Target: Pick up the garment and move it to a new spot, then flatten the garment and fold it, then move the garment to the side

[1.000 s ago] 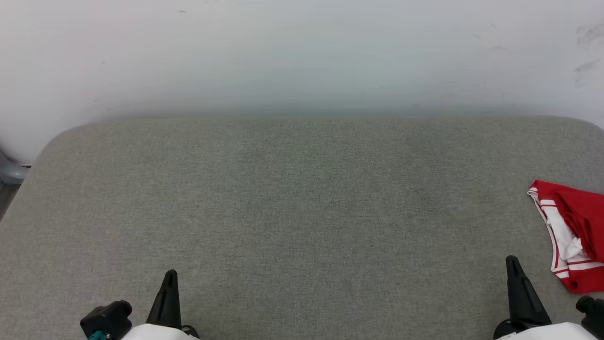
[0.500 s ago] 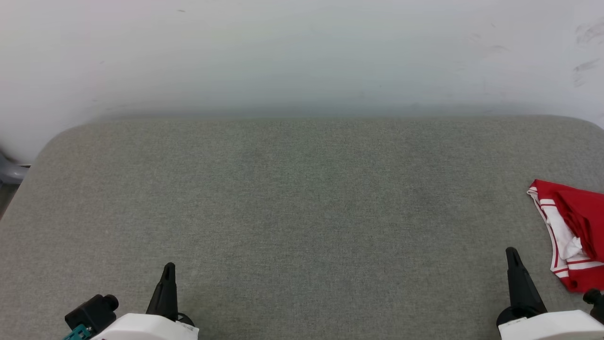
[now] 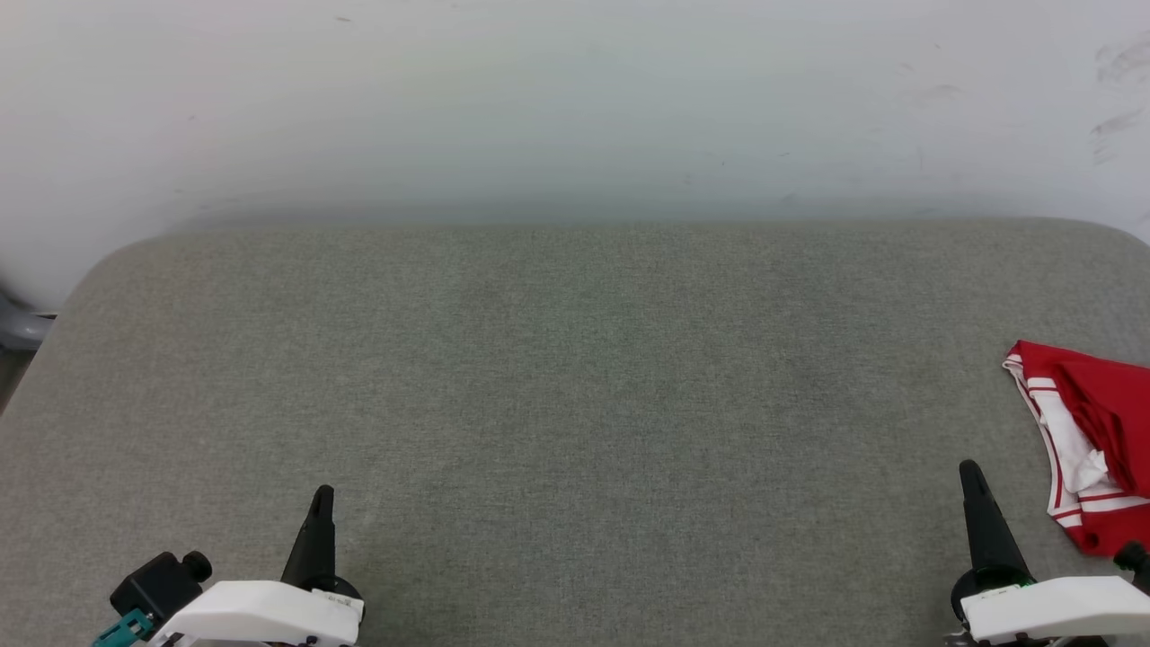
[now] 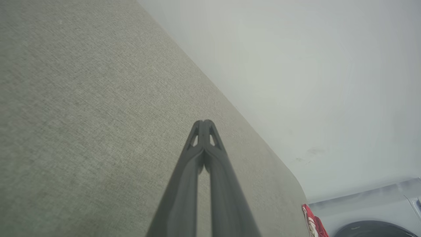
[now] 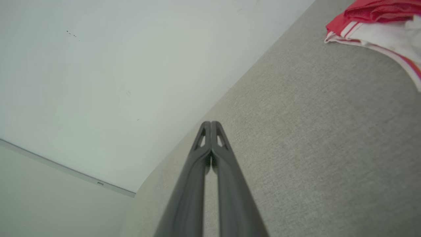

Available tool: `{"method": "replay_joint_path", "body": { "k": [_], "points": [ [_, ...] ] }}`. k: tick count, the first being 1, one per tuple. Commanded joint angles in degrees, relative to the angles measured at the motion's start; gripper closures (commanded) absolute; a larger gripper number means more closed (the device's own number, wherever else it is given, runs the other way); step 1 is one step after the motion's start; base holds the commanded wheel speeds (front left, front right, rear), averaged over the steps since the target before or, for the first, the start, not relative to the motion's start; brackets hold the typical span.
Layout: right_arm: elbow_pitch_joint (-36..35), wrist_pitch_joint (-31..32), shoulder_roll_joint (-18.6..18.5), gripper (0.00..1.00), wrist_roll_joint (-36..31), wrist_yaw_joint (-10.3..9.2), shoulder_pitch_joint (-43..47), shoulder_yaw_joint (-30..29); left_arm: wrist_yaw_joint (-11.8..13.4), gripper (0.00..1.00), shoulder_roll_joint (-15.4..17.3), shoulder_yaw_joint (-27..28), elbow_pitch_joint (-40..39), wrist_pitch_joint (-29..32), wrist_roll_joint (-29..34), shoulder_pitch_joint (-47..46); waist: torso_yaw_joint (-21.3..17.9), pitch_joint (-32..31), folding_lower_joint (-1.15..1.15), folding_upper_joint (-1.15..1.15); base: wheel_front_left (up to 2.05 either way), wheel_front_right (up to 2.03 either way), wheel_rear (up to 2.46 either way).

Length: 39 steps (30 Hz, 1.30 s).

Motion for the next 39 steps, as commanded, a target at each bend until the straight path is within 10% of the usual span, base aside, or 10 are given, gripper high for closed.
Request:
{"method": "replay_joint_path", "body": {
  "k": [1, 39],
  "points": [
    [-0.3, 0.5, -0.5, 1.0, 2.0, -0.02, -1.7, 0.0, -0.5, 1.0, 0.0, 0.4, -0.4, 0.5, -2.1, -1.4, 0.0, 0.0, -0.01, 0.0, 0.0, 0.0, 0.0],
    [2.8, 6.2, -0.4, 1.0, 23.7, -0.02, -5.7, -0.5, -2.5, 1.0, 0.0, 2.5, 1.9, 6.1, -24.8, -5.3, -0.3, 0.2, -0.01, 0.0, 0.0, 0.0, 0.0]
  ]
}}
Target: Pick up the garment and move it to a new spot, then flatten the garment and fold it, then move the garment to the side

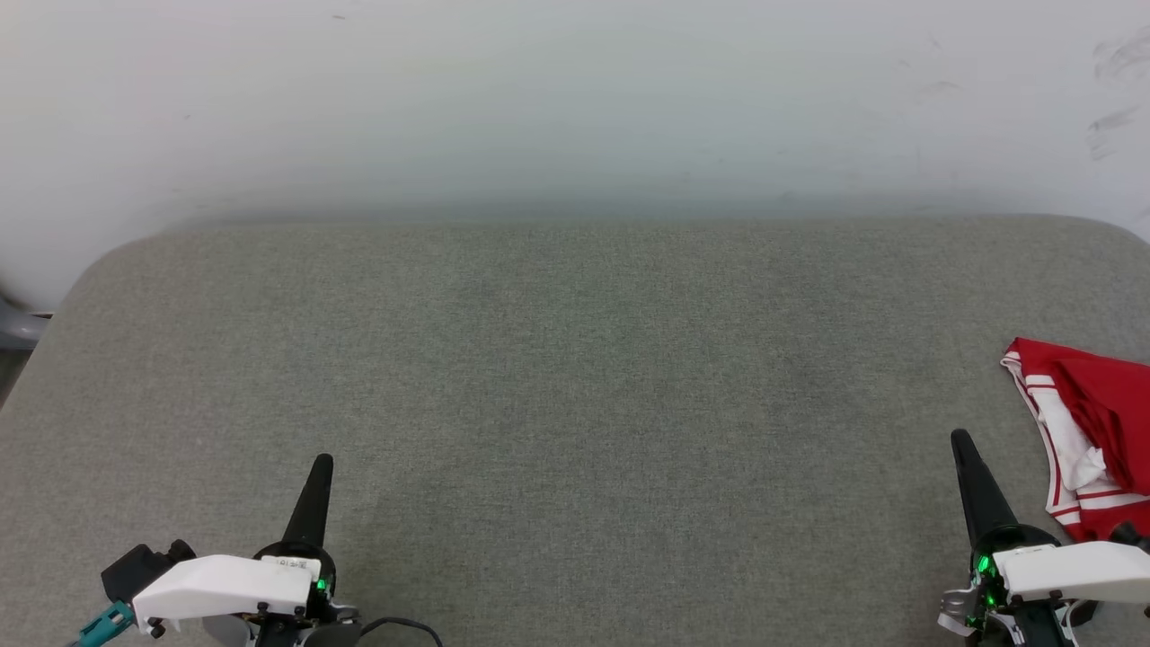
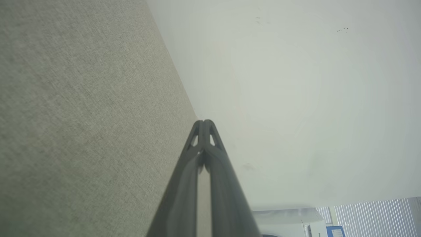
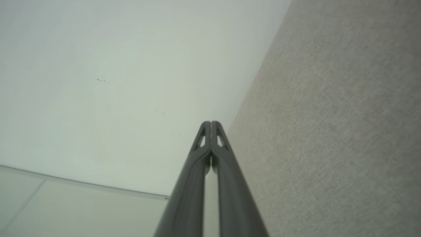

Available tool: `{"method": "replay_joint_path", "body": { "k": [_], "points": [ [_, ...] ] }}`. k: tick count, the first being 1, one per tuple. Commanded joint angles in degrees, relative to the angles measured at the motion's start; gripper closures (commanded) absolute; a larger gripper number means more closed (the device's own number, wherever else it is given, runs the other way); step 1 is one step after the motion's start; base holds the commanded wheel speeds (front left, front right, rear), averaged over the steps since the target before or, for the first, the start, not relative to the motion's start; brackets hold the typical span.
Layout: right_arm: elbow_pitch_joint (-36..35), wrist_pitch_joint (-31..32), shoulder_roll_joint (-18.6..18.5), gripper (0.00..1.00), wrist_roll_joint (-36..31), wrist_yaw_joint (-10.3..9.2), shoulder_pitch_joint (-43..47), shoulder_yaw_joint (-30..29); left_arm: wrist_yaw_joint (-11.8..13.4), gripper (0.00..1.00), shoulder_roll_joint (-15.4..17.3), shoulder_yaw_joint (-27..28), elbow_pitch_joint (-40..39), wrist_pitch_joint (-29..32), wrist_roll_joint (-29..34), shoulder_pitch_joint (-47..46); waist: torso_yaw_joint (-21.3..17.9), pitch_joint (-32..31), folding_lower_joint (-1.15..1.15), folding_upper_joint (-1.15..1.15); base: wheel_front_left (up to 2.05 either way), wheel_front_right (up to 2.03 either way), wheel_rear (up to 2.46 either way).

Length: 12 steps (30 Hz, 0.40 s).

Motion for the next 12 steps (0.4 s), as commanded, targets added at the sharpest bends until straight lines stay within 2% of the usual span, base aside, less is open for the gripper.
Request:
{"method": "replay_joint_path", "body": {
  "k": [1, 12],
  "points": [
    [0.0, 0.4, -0.3, 1.0, 1.3, -0.01, -1.3, -0.1, -0.3, 1.0, 0.0, 0.3, -0.1, 0.5, -1.3, -1.3, 0.0, 0.0, 0.0, 0.0, 0.0, 0.0, 0.0],
    [0.7, 1.8, -0.2, 1.0, 6.4, -0.01, -2.3, -0.3, -0.8, 1.0, 0.0, 0.7, 0.5, 1.7, -6.7, -2.2, -0.1, 0.1, 0.0, 0.0, 0.0, 0.0, 0.0]
  ]
}}
